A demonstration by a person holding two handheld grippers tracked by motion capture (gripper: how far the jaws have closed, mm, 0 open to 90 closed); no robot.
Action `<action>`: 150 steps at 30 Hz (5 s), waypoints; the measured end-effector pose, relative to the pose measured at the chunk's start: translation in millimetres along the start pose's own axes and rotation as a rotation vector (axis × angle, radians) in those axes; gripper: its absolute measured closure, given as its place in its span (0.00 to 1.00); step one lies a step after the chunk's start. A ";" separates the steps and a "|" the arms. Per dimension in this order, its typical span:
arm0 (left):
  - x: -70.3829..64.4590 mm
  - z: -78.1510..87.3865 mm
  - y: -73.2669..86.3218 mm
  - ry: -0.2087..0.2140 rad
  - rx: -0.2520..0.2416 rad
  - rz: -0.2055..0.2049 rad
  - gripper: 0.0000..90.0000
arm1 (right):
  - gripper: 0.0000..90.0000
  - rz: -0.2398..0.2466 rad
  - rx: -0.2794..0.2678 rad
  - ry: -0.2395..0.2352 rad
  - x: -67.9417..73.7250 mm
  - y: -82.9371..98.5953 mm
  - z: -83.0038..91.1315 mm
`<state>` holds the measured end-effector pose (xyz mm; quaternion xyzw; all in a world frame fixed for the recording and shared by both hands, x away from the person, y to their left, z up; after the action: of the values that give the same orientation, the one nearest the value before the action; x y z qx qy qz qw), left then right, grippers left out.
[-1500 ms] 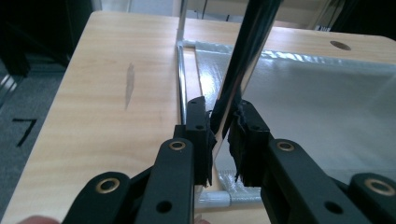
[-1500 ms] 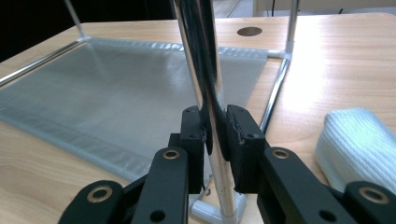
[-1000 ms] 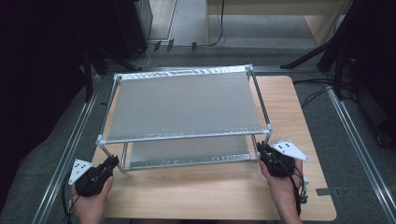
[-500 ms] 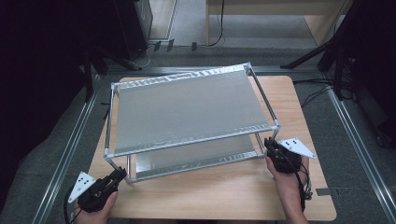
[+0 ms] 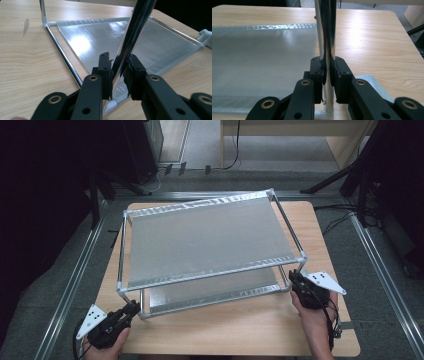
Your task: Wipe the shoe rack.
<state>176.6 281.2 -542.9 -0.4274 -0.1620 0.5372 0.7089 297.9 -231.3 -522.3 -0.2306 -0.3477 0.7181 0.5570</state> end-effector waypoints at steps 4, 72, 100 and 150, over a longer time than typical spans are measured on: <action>4.1 3.3 0.2 0.002 -0.007 0.018 0.84 | 0.83 0.029 0.017 -0.090 -1.1 2.9 5.7; -10.5 -3.2 -2.4 -0.035 -0.004 -0.043 0.87 | 0.89 -0.039 0.211 -0.060 -19.6 32.4 7.8; -11.2 -5.0 -2.4 -0.017 -0.007 -0.047 0.87 | 0.88 0.111 0.140 -0.068 37.6 21.8 12.5; -13.2 -6.3 -2.1 -0.003 -0.002 -0.062 0.87 | 0.89 -0.107 0.215 0.057 -3.8 33.9 -4.1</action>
<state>177.4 266.5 -541.8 -0.4221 -0.1768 0.5156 0.7244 280.2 -238.6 -550.8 -0.1709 -0.2645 0.7137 0.6256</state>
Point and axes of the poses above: each handheld gripper's, and its own axes: z roughly backward along the jaws, y roughly out of its underside, x roughly to its left, the point moved 4 cm from there along -z, roughly forward along the jaws, and after that the axes turned 15 degrees about x, right-handed, at the moved point
